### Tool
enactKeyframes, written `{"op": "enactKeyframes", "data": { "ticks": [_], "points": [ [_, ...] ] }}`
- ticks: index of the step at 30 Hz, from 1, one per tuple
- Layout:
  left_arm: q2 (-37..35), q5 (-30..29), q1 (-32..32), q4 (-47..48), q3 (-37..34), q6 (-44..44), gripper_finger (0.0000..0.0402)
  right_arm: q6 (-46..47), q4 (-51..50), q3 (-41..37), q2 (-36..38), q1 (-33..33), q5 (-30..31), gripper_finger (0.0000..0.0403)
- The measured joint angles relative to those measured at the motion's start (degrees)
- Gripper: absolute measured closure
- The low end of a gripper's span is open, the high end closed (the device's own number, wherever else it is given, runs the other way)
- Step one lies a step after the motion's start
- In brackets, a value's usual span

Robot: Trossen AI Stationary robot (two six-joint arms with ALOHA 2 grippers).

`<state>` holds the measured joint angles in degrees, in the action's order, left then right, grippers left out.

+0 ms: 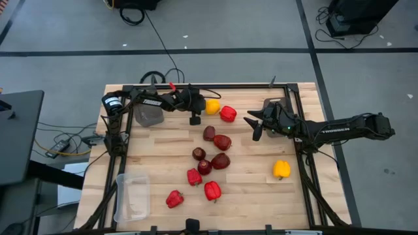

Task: Sort produce into baskets
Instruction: Put the yellow bell pepper into the left black transparent bin

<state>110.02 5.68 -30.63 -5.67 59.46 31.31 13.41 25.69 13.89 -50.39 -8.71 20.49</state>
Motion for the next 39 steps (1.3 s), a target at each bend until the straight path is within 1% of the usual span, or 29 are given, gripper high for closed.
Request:
{"op": "enactKeyframes", "data": {
  "ticks": [2,5,7,9,13,17,19,21,23,25,28,30,32,34,36,39],
  "points": [
    [0.0,-0.5,0.0,1.0,0.0,0.0,0.0390,0.0,0.0,0.0,0.0,0.0,0.0,0.0206],
    [-0.4,-2.9,0.1,2.6,0.1,0.0,0.0387,0.0,0.0,0.0,0.0,0.0,0.0,0.0206],
    [-1.8,-5.5,0.5,6.2,0.4,0.0,0.0388,0.0,0.0,0.0,0.0,0.0,0.0,0.0206],
    [-3.9,-8.1,0.8,12.0,1.7,0.0,0.0392,0.0,0.0,0.0,0.0,0.0,0.0,0.0206],
    [-10.2,-10.1,1.1,22.1,5.4,-0.1,0.0400,0.0,0.0,0.0,0.0,0.0,0.0,0.0206],
    [-16.6,-10.9,1.1,33.4,9.2,-2.6,0.0401,0.0,0.0,0.0,0.0,0.0,0.0,0.0206],
    [-19.9,-12.3,1.1,37.4,10.8,-3.3,0.0401,-0.1,0.0,0.0,0.0,0.0,-0.3,0.0206],
    [-22.1,-12.0,1.1,39.4,11.3,-3.3,0.0400,-0.3,0.0,0.0,0.0,0.0,-0.3,0.0206],
    [-22.7,-9.2,1.1,38.6,10.9,-4.8,0.0393,-0.5,0.0,0.0,0.0,0.0,-0.3,0.0206],
    [-22.3,-6.4,1.1,35.0,9.0,-6.3,0.0377,-0.5,0.0,0.0,0.0,0.0,-0.1,0.0206],
    [-19.6,-4.9,1.2,25.1,4.3,-5.8,0.0339,-0.5,0.0,0.0,0.0,-0.1,0.3,0.0206],
    [-16.3,-4.9,1.0,18.2,1.1,-3.3,0.0310,-0.5,0.0,0.0,0.0,-0.1,0.3,0.0206],
    [-12.6,-5.0,0.6,12.2,-0.6,-0.7,0.0282,-0.2,0.0,0.0,0.0,0.0,0.1,0.0206],
    [-9.5,-4.8,0.5,9.3,-0.4,1.4,0.0264,0.0,0.0,0.0,0.0,0.0,-0.6,0.0206],
    [-6.3,-4.7,0.4,8.0,1.3,3.0,0.0257,0.1,0.0,0.0,0.0,0.0,-0.7,0.0206],
    [-1.2,-4.6,-0.2,9.7,5.1,3.7,0.0256,0.3,0.3,0.0,0.0,-0.2,-0.7,0.0206]
  ]
}}
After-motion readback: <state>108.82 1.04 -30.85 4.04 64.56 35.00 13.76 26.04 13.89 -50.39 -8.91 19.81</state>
